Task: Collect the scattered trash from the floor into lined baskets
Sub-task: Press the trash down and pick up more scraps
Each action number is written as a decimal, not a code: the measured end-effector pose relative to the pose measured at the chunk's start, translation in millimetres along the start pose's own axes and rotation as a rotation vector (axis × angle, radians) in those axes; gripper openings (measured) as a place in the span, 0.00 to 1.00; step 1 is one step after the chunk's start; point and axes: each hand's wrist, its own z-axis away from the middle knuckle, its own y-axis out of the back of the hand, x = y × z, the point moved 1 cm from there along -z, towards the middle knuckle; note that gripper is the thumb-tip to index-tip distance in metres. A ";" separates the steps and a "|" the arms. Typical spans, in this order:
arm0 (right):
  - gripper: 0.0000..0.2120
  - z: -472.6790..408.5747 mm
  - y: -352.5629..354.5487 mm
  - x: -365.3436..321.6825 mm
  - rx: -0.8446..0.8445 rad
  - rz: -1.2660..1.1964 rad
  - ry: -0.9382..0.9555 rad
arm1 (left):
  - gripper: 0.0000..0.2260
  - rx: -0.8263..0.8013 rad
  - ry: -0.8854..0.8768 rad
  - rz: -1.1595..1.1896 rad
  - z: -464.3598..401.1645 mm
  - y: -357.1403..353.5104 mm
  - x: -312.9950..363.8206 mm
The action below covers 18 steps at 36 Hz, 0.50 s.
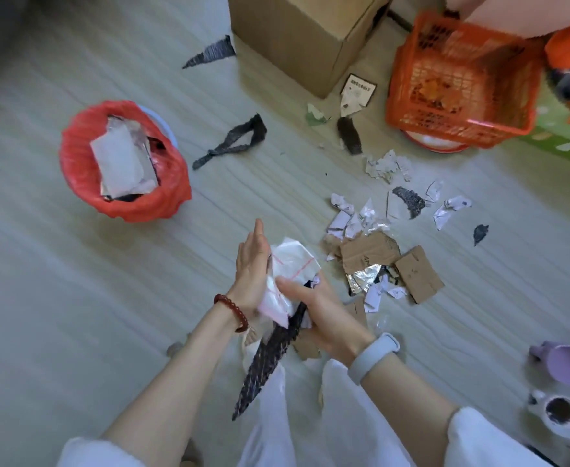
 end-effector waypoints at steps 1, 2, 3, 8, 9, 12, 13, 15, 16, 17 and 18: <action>0.25 1.2 -14.6 -4.9 0.020 0.028 0.000 | 0.23 -0.016 0.044 0.095 4.9 16.6 5.0; 0.27 0.4 -27.2 -9.2 0.052 0.051 -0.003 | 0.24 0.018 0.065 0.160 11.0 33.3 10.7; 0.28 -0.2 -40.7 -14.0 0.086 0.068 -0.007 | 0.23 0.098 0.068 0.183 18.8 51.0 17.0; 0.19 -11.5 -91.5 -44.4 0.238 0.209 0.042 | 0.18 0.418 0.045 0.208 47.0 132.3 27.0; 0.17 -13.6 -99.5 -51.6 0.250 0.237 0.050 | 0.16 0.463 0.062 0.184 51.2 145.4 25.5; 0.16 -23.6 -122.1 -72.5 0.267 0.304 0.045 | 0.12 0.581 0.115 0.117 57.8 180.1 24.5; 0.18 -27.9 -130.1 -79.2 0.277 0.309 0.047 | 0.11 0.611 0.127 0.100 59.8 189.9 27.3; 0.22 -40.1 -145.8 -90.4 0.294 0.302 0.069 | 0.11 0.662 0.146 0.065 59.3 208.0 32.5; 0.24 -46.4 -155.1 -96.3 0.301 0.304 0.085 | 0.11 0.676 0.152 0.049 58.9 216.4 36.7; 0.26 -52.3 -165.0 -102.5 0.302 0.315 0.096 | 0.11 0.686 0.154 0.038 58.8 223.9 43.1; 0.27 -59.2 -174.8 -108.4 0.295 0.326 0.109 | 0.11 0.692 0.148 0.032 58.4 231.3 49.7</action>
